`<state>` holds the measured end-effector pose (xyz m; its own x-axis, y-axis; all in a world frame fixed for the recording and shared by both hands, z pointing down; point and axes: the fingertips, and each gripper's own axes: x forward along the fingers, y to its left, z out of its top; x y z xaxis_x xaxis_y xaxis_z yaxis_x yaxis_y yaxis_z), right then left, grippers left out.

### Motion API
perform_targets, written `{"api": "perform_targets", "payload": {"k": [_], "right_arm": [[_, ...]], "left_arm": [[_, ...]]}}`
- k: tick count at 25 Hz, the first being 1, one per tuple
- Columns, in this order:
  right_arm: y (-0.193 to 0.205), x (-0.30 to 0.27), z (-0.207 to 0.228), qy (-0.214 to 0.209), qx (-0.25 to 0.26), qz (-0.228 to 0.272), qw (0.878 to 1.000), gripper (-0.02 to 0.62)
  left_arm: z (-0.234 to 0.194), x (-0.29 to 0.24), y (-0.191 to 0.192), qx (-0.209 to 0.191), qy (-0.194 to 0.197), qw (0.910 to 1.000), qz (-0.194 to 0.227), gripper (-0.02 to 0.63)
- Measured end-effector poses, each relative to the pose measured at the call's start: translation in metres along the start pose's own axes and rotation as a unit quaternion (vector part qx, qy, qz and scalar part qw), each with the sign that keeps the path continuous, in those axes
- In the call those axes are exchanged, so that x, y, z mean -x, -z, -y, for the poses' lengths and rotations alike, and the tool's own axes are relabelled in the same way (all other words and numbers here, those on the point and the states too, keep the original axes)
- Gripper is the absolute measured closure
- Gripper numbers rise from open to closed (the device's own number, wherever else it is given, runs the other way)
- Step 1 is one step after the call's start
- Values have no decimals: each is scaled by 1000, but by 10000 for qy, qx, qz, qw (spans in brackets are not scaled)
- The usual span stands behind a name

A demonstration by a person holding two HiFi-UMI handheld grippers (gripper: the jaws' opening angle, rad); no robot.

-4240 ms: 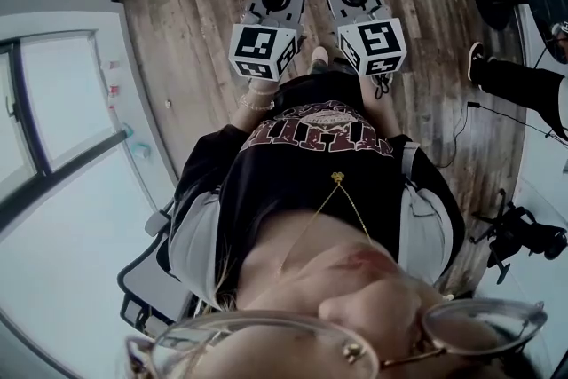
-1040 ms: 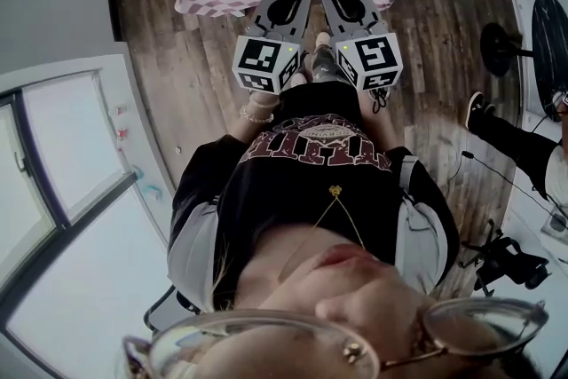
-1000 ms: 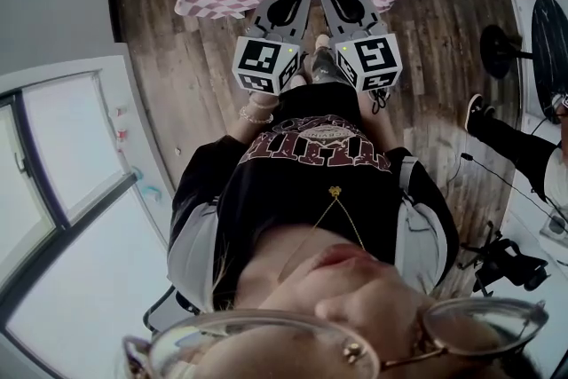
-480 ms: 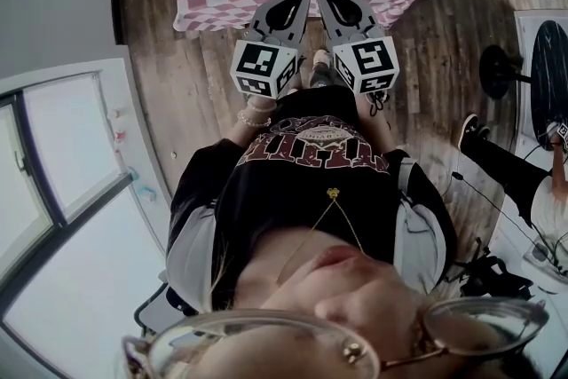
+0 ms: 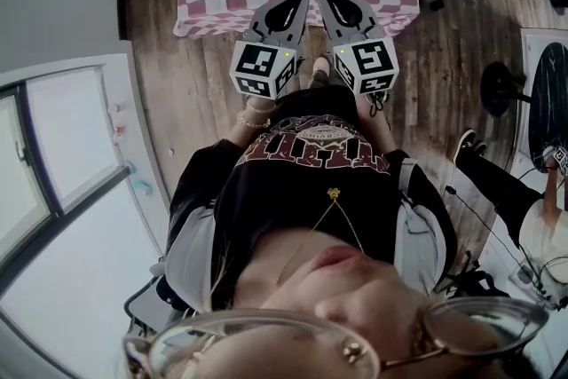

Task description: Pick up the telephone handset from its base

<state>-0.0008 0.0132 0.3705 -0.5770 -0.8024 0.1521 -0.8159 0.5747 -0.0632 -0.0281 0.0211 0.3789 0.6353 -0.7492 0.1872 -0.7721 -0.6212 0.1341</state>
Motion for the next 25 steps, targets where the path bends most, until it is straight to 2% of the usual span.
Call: {"api": "perform_targets", "payload": {"k": [17, 25], "right_arm": [[3, -3, 45, -377, 240, -72, 9990, 577], [9, -5, 51, -495, 260, -57, 9984, 577]], "left_arm": [[13, -53, -1, 51, -221, 9997, -1, 597], [14, -60, 1, 48, -319, 9995, -2, 597]]}}
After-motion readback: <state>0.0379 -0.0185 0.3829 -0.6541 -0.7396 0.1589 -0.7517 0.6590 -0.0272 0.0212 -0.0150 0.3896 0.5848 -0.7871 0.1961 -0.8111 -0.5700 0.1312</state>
